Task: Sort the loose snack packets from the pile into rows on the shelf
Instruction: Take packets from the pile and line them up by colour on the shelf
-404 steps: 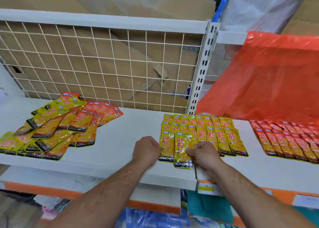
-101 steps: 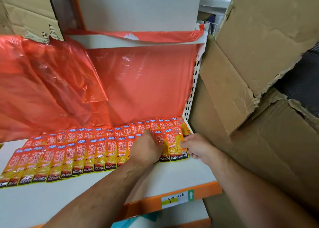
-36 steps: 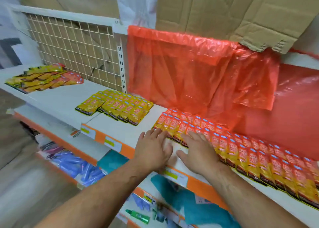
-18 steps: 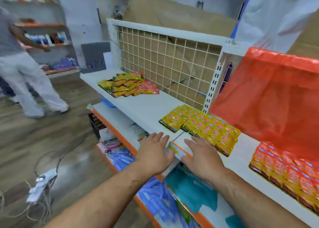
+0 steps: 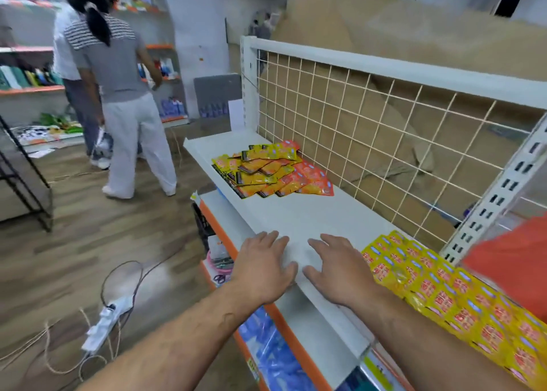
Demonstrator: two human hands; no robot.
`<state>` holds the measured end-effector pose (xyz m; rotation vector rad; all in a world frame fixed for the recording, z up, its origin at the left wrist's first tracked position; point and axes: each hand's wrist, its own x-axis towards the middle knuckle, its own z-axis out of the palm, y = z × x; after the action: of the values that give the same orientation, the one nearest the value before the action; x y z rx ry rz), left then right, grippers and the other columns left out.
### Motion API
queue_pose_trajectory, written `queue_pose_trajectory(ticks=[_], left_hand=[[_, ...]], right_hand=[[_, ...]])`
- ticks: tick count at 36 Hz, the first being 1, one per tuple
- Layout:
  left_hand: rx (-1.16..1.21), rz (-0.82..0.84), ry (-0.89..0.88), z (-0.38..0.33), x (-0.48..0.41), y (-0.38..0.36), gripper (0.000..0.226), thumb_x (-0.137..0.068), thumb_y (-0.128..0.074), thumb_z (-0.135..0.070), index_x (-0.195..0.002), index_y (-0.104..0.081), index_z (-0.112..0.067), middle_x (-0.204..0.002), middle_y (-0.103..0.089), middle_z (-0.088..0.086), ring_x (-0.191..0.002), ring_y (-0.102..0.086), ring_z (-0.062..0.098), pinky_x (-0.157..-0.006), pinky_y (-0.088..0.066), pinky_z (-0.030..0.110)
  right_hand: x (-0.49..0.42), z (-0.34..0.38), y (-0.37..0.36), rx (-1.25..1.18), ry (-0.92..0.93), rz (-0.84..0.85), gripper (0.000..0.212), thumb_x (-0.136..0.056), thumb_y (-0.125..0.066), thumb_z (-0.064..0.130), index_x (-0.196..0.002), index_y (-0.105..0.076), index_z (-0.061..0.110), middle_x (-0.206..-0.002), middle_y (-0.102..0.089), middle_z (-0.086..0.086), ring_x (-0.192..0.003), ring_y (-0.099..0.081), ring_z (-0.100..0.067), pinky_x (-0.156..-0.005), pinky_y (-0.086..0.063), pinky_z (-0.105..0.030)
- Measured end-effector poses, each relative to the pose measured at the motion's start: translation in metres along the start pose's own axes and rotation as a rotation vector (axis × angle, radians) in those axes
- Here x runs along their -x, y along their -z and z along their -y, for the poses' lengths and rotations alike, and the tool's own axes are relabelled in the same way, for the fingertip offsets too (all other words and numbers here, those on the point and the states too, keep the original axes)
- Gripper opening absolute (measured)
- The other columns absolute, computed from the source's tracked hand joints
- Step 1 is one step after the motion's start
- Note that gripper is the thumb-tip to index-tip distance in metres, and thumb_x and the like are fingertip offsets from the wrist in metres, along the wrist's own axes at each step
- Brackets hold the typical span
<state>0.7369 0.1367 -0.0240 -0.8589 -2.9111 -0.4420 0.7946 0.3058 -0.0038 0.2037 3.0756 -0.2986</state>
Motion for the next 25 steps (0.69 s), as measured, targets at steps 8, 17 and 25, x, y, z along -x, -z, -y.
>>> queue_pose_trajectory(ticks=[8,17,25], left_hand=[[-0.025,0.016,0.062,0.048,-0.085,0.007,0.065,-0.092,-0.040,-0.059,-0.150,-0.035,-0.028,-0.157,-0.033,-0.001,-0.144,-0.026,0.020,-0.119,-0.019,0.039],[0.003,-0.082,-0.018,0.104,-0.169,0.001,0.066,-0.084,-0.030,-0.055,-0.135,-0.055,-0.022,-0.134,-0.057,0.003,-0.126,-0.049,0.026,-0.109,-0.036,0.039],[0.062,-0.183,-0.221,0.162,-0.267,0.002,0.046,-0.078,-0.041,-0.032,-0.110,-0.068,-0.012,-0.103,-0.069,0.007,-0.095,-0.064,0.029,-0.084,-0.055,0.039]], right_hand=[[-0.104,0.011,0.015,-0.029,0.069,0.013,0.065,-0.094,-0.051,0.054,-0.152,-0.032,0.030,-0.160,-0.028,0.001,-0.146,-0.022,-0.021,-0.117,-0.024,-0.035],[-0.197,0.029,0.010,-0.050,0.044,-0.013,0.056,-0.093,-0.053,0.050,-0.144,-0.045,0.026,-0.146,-0.044,0.000,-0.136,-0.036,-0.023,-0.110,-0.035,-0.036],[-0.285,0.045,0.007,-0.062,-0.082,-0.121,0.041,-0.086,-0.059,0.041,-0.123,-0.060,0.022,-0.124,-0.060,-0.002,-0.118,-0.052,-0.029,-0.097,-0.044,-0.036]])
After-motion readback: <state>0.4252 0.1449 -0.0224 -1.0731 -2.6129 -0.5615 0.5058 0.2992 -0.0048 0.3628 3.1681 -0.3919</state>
